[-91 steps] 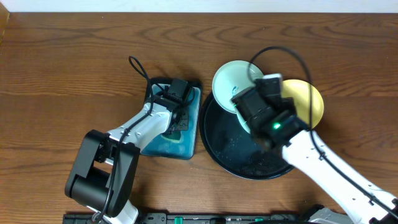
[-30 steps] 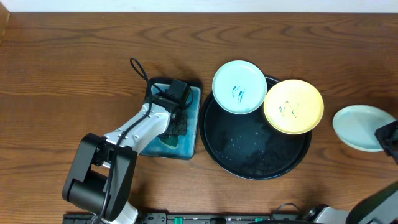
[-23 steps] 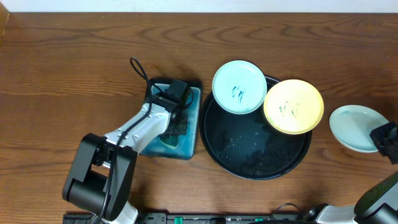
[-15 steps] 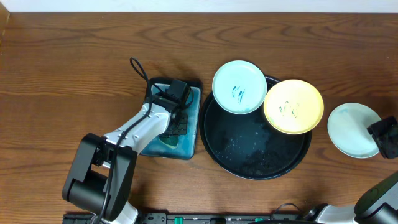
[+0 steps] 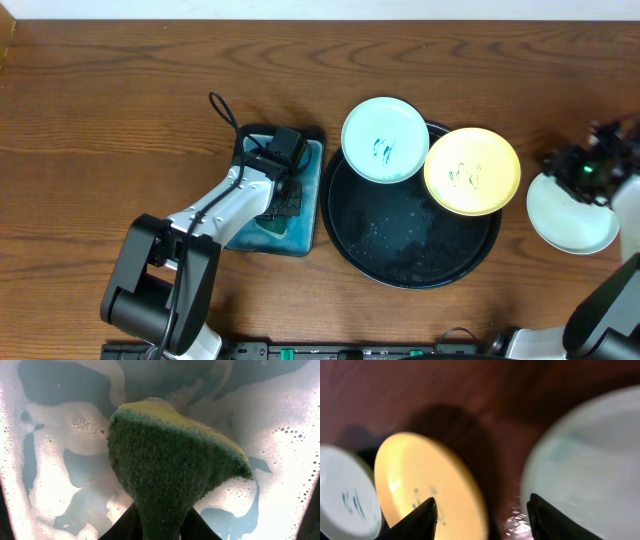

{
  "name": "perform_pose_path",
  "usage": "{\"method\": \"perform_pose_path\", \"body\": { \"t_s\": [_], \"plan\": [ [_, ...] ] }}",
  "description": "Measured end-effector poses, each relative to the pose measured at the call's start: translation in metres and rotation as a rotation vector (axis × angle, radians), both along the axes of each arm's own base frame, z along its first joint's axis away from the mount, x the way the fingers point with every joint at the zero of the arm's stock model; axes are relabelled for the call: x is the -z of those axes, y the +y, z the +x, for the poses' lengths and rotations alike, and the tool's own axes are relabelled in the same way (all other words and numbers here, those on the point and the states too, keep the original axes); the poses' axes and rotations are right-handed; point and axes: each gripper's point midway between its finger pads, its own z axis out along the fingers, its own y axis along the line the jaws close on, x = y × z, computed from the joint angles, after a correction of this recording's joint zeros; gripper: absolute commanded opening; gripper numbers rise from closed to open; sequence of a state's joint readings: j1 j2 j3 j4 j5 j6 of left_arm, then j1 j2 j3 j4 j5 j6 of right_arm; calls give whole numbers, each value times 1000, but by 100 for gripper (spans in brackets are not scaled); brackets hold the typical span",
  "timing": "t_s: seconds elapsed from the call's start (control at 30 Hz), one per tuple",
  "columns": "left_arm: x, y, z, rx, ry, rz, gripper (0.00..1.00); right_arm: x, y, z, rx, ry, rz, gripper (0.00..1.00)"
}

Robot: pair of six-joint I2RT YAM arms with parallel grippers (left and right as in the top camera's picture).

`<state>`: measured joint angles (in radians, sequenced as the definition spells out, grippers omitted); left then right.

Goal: Clean dirty plates on tray and stack at the side
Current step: 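Reach the right gripper to the yellow plate rim and grasp it, then drag the yellow plate to the tray's front and hold it tilted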

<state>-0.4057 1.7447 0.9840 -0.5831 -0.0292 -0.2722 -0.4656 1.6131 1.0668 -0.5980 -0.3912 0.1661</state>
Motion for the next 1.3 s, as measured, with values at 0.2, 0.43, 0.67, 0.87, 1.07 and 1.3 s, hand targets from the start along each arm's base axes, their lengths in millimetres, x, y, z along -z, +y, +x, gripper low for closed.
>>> {"method": "perform_pose_path", "body": {
  "t_s": [0.2,0.43,0.67,0.87,1.07,1.3],
  "plan": [
    [0,0,0,0,0,0,25,11,23,11,-113,30,-118,46],
    [0,0,0,0,0,0,25,53,33,9,-166,138,-134,21],
    [0,0,0,0,0,0,25,65,34,4,-169,178,-122,1],
    [0,0,0,0,-1,0,26,46,33,-1,-161,163,-141,1],
    [0,0,0,0,-1,0,26,1,42,-17,-167,113,-151,1],
    [0,0,0,0,-1,0,26,-10,94,-52,-296,202,-75,1]
  ]
}}
